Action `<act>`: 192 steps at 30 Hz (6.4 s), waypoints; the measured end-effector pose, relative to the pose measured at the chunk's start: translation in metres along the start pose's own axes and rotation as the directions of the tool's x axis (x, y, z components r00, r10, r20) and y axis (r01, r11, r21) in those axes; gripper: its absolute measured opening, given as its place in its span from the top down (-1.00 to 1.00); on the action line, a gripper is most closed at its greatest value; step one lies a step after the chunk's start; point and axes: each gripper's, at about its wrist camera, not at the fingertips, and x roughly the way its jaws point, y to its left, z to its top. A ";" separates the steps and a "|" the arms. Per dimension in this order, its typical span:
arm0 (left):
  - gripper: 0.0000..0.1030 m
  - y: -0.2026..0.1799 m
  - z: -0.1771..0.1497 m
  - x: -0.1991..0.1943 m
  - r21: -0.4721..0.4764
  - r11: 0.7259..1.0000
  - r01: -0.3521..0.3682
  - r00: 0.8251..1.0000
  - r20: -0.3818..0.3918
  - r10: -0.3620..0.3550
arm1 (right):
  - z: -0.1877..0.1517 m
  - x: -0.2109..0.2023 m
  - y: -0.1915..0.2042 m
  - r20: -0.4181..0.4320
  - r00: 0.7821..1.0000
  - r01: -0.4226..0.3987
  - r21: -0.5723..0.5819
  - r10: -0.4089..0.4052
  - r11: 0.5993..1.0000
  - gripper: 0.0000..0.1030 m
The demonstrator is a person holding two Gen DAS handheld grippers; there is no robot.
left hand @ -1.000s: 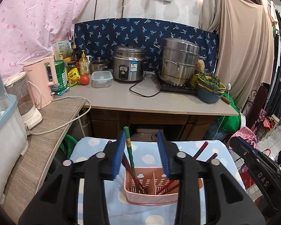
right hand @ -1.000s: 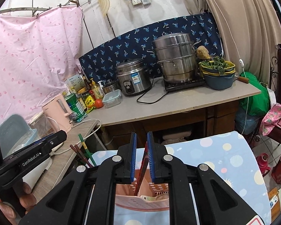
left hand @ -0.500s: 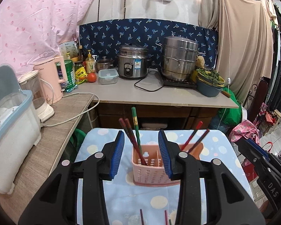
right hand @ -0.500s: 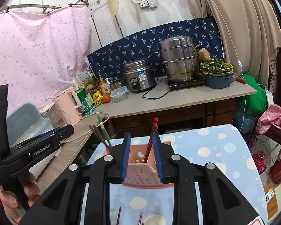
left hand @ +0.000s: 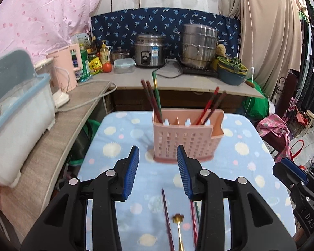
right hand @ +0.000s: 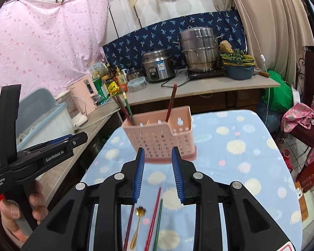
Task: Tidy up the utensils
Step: 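Withdraw both tools back toward the remaining utensils on the cloth, then grasp the green chopstick with the right tool while the left tool grasps a dark red chopstick, then lift both chopsticks, carry them to the pink holder and lower them in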
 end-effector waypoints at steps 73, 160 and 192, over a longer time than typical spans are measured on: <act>-0.09 -0.012 -0.222 0.013 0.018 0.999 0.035 0.934 -0.357 -0.027 | -0.222 -0.004 0.012 -0.345 0.936 0.051 -0.054 -0.067 0.997 0.87; 0.86 0.002 0.021 -0.047 -0.008 0.995 0.096 0.995 -0.028 -0.096 | 0.041 -0.045 0.007 0.146 0.989 -0.026 -0.010 0.027 1.000 0.87; 0.86 -0.008 0.180 0.028 -0.034 0.998 0.060 0.967 0.248 -0.050 | 0.174 0.087 -0.005 0.237 0.971 -0.047 0.036 0.037 0.998 0.87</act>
